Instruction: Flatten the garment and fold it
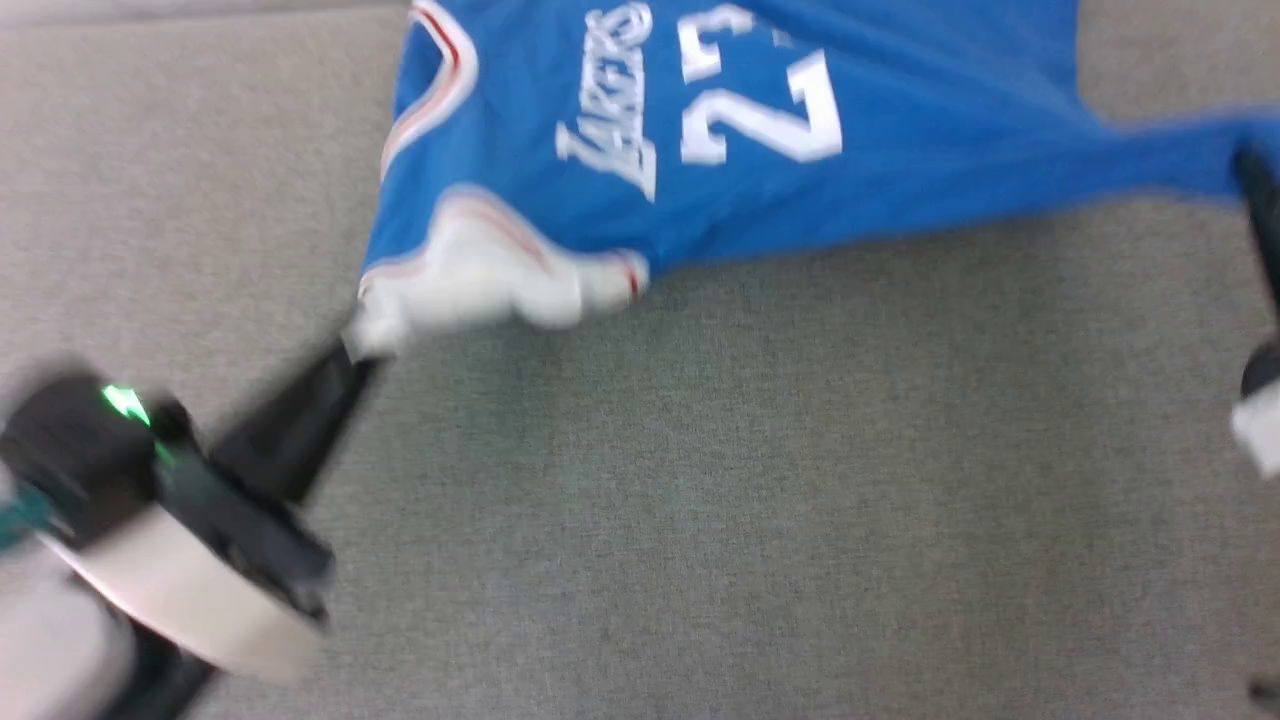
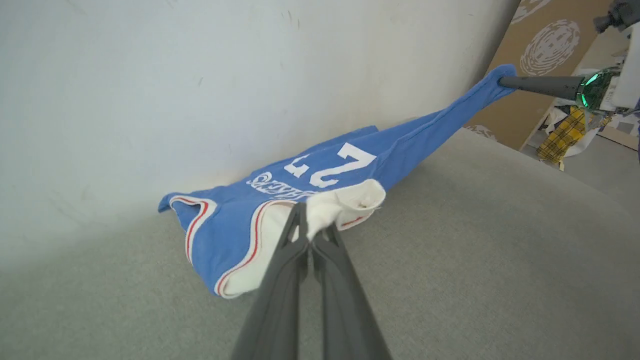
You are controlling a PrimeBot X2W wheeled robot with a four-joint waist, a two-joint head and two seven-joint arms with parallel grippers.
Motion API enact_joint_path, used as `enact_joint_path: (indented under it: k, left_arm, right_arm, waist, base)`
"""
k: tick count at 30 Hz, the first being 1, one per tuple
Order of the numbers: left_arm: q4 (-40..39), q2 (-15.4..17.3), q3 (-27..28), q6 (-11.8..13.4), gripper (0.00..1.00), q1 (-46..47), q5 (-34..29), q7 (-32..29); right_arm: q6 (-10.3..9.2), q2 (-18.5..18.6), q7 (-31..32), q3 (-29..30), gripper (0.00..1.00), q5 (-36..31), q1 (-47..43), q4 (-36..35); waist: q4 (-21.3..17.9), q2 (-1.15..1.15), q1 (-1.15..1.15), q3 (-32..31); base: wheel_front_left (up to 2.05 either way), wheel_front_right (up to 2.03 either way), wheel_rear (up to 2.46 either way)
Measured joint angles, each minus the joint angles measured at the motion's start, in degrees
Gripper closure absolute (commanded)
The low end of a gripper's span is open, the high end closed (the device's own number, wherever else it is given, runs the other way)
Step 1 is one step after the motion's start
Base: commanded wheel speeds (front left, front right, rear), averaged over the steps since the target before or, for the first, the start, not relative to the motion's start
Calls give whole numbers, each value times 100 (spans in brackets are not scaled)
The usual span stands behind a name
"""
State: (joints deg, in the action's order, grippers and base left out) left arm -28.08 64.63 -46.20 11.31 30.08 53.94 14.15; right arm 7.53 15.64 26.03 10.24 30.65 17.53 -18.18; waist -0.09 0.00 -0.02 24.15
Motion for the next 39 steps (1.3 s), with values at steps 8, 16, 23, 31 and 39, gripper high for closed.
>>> enact_joint_path:
  k: [8, 16, 23, 31, 39]
  left_arm:
    - [144, -101, -1033, 133, 100, -1229, 617, -657]
    - [628, -437, -1615, 34, 100, -1862, 1496, -1366]
    - [684, -490, -1891, -18, 100, -2359, 2125, -1668]
    - [550, -309, -1880, -65, 100, -2630, 2409, -1501]
    - [488, -233, -1383, 37, 100, -2190, 1822, -927]
  right_arm:
    - [0, 18, 523, -29, 100, 75, -1639, 99]
    - [0, 680, 1181, -686, 100, 229, -2995, 533]
    - [0, 823, 1930, -611, 100, 409, -3720, 802]
    - [0, 575, 2562, -274, 100, 527, -4300, 646]
    - [0, 606, 2001, -131, 100, 445, -3865, 102]
  waist:
    - [76, 0, 0, -559]
    - [151, 0, 0, -1033]
    - [169, 0, 1, -1373]
    - [271, 0, 1, -1494]
    - [287, 0, 2, -1349]
  base:
    - [0, 0, 0]
    - [0, 0, 0]
    - [0, 0, 0]
    - [0, 0, 0]
    - [0, 0, 0]
